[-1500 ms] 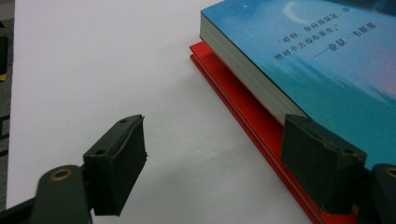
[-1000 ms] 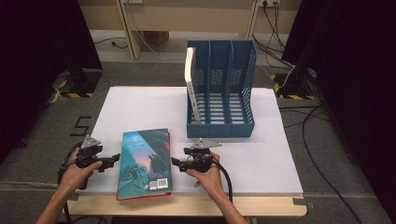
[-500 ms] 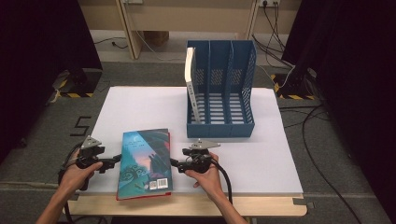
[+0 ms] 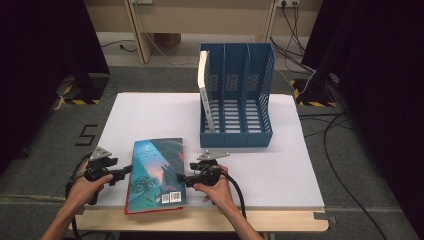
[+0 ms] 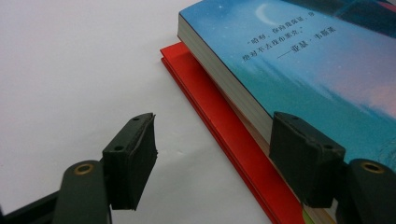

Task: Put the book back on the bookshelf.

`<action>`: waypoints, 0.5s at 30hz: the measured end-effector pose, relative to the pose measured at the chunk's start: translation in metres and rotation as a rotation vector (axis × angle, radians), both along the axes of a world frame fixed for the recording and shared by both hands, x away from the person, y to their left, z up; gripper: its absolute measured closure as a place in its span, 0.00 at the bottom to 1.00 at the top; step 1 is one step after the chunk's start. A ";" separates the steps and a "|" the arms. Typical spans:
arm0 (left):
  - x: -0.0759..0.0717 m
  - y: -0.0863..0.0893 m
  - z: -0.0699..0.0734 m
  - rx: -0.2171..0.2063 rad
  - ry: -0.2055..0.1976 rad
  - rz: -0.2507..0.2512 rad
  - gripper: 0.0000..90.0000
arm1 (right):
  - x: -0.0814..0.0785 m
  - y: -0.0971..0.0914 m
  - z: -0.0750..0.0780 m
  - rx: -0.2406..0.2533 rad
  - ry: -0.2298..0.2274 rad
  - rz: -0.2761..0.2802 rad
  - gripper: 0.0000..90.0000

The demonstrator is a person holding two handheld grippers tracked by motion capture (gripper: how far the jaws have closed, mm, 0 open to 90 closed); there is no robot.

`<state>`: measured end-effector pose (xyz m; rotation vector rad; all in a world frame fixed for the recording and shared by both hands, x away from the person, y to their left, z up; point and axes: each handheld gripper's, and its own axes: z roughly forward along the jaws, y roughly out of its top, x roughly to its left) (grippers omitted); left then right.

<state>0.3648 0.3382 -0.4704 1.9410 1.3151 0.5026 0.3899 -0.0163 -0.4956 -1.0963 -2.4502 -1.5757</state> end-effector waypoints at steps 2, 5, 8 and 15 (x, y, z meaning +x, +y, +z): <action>0.000 0.000 -0.001 -0.006 -0.001 0.002 0.34 | 0.002 0.001 -0.001 0.010 0.012 0.004 0.30; 0.000 0.001 -0.001 -0.012 0.001 0.001 0.34 | 0.002 0.004 -0.001 0.010 0.012 0.010 0.30; 0.001 -0.002 -0.003 -0.036 0.000 0.001 0.34 | 0.004 0.006 -0.003 0.023 0.039 0.016 0.28; 0.002 -0.006 -0.007 -0.021 0.011 -0.016 0.32 | 0.009 0.008 -0.006 0.034 0.074 0.019 0.19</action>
